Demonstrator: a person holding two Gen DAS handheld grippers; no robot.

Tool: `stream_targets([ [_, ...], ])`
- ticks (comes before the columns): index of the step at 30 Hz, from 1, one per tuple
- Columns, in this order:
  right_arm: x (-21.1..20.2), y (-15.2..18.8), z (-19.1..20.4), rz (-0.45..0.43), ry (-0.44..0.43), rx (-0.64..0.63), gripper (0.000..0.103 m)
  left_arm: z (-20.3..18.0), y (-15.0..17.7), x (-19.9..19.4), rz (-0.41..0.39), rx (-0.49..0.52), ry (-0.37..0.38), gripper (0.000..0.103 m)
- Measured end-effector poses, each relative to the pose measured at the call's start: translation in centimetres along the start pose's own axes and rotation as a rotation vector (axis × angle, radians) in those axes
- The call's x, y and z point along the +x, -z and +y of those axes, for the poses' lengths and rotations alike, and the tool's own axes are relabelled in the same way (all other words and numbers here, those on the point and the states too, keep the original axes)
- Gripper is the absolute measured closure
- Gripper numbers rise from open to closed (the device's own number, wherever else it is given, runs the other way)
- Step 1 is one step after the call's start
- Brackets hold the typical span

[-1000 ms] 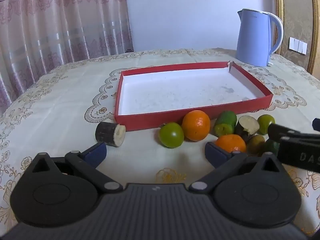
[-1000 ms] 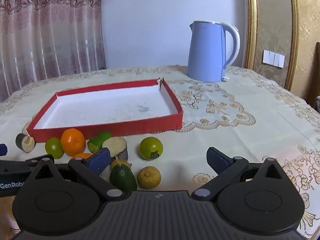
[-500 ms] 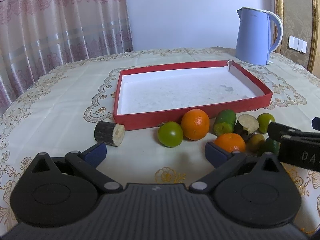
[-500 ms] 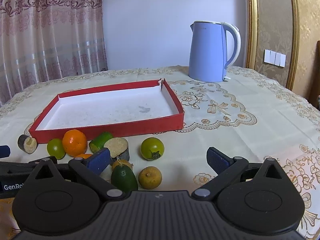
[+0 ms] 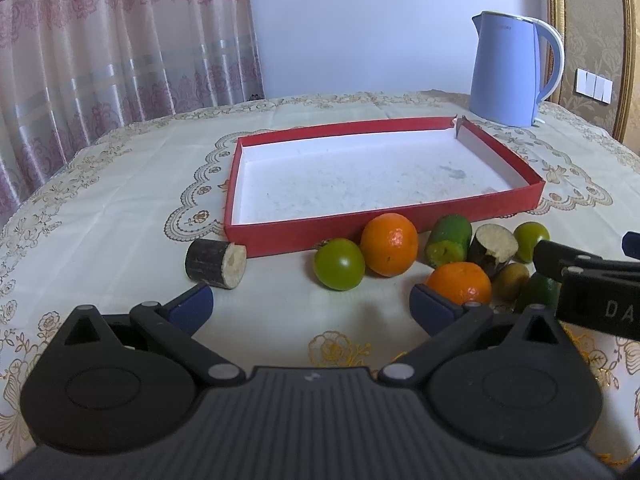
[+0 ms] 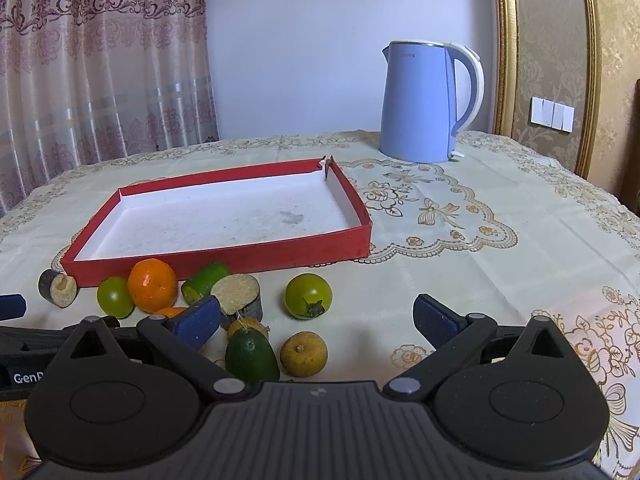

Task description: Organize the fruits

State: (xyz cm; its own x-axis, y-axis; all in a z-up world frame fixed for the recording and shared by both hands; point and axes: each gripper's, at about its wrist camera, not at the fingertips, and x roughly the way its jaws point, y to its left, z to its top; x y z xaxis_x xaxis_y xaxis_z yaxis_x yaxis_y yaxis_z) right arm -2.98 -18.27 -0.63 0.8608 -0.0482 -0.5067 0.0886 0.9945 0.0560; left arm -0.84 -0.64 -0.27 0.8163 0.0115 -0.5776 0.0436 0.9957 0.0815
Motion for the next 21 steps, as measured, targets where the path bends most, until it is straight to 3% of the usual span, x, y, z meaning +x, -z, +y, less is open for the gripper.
stream_targets([
  [21, 0.11, 0.19, 0.19, 0.004, -0.006, -0.001, 0.0, 0.01, 0.02, 0.31, 0.009, 0.0, 0.0, 0.0],
])
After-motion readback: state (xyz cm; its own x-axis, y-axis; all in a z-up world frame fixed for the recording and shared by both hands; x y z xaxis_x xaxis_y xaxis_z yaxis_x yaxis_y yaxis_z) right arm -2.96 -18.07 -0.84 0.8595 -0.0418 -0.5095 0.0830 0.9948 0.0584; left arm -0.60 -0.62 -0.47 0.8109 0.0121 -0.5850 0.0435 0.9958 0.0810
